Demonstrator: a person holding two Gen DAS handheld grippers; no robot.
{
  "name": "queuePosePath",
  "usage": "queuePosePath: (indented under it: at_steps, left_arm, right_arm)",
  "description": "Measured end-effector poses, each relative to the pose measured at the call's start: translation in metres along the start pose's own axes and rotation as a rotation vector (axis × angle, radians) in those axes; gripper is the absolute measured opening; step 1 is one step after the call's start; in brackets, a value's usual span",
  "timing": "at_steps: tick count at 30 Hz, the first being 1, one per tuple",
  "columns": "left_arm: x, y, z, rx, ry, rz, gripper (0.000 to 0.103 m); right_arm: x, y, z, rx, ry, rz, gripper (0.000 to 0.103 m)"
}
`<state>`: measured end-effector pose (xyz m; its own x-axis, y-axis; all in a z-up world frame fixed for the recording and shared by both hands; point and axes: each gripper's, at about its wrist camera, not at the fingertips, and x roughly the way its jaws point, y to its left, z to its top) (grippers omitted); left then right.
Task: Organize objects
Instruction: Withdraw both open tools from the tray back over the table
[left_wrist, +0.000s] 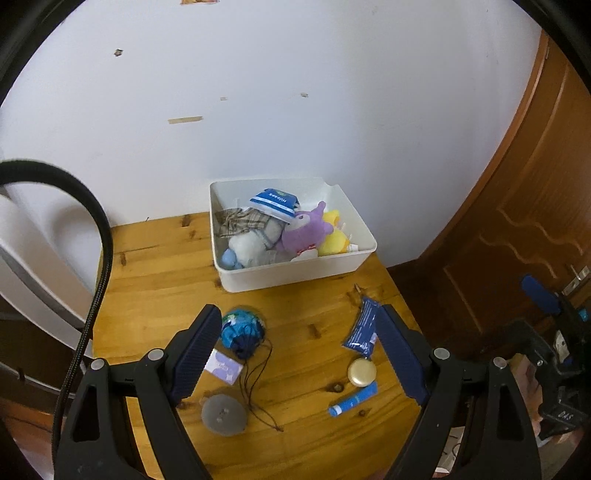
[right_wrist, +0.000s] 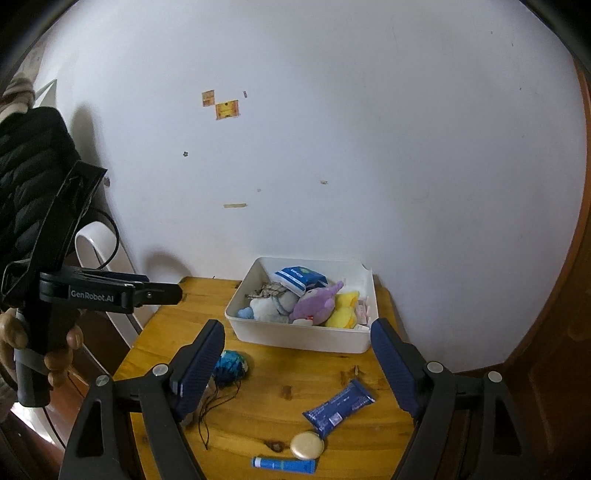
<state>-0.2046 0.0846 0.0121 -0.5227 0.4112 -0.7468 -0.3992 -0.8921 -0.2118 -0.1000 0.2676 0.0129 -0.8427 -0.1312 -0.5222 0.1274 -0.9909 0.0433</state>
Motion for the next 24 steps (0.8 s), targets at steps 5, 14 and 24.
queuePosePath:
  at_steps: [5,14,24]
  left_arm:
    - [-0.008,0.001,-0.022,0.014,-0.022,0.008,0.087]
    - [-0.021,0.004,-0.06,0.0,-0.073,0.023,0.087]
    - [0.001,0.035,-0.096,-0.069,-0.068,0.13,0.087]
  right_arm:
    - [-0.01,0.005,-0.016,-0.029,-0.005,-0.013,0.082]
    - [-0.025,0.005,-0.041,-0.029,-0.006,-0.013,0.082]
    - [-0.009,-0.002,-0.095,-0.003,0.059,-0.029,0.082]
